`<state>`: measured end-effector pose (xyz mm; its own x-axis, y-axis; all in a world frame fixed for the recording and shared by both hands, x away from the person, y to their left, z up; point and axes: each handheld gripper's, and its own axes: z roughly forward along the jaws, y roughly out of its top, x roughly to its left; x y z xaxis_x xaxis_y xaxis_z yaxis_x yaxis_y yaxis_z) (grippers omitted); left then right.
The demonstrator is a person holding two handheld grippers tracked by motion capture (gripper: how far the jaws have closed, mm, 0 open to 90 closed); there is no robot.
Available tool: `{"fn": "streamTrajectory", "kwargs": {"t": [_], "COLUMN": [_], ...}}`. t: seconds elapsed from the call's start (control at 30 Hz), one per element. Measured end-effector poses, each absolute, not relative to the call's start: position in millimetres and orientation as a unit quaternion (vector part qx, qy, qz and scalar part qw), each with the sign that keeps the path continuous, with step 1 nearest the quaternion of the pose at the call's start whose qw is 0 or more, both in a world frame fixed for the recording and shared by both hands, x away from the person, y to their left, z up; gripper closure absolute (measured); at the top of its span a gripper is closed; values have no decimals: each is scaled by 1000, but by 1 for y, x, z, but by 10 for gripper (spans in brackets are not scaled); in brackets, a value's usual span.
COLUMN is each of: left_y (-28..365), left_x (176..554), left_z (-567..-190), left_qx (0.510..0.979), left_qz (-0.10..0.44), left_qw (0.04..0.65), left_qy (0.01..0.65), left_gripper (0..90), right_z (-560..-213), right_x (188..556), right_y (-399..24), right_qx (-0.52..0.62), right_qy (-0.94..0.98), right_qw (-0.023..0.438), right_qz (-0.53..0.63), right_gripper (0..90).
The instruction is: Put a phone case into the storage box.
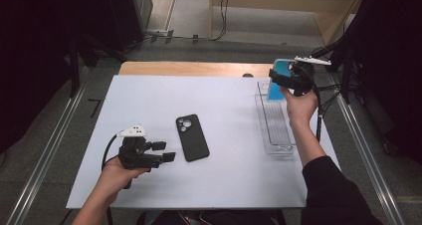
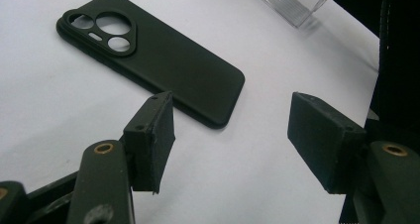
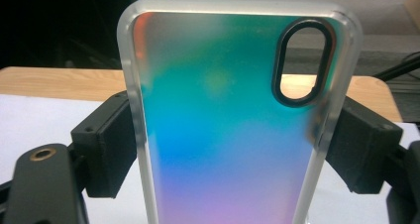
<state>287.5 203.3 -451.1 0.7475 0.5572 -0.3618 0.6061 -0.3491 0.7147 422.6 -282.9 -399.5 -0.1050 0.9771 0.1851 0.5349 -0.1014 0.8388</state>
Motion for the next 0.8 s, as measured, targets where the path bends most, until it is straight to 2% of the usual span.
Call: {"fn": "streamTrajectory", "kwargs": {"t": [0.3, 0.8], "left_y": [204, 207], "left_x": [287, 285], "left_z": [-452, -453], "left_qx": [821, 819], "left_qz": [-27, -25], "left_qw": [446, 448], "left_qy": [356, 357], "left_gripper": [354, 354], "right_z": [-407, -432], "right_x": [442, 468], "right_y": [-281, -279], "right_qx": [622, 641], "right_qy": [611, 595], "right_qw": [276, 265], "right_qz": [404, 405], "right_gripper": [147, 147]}}
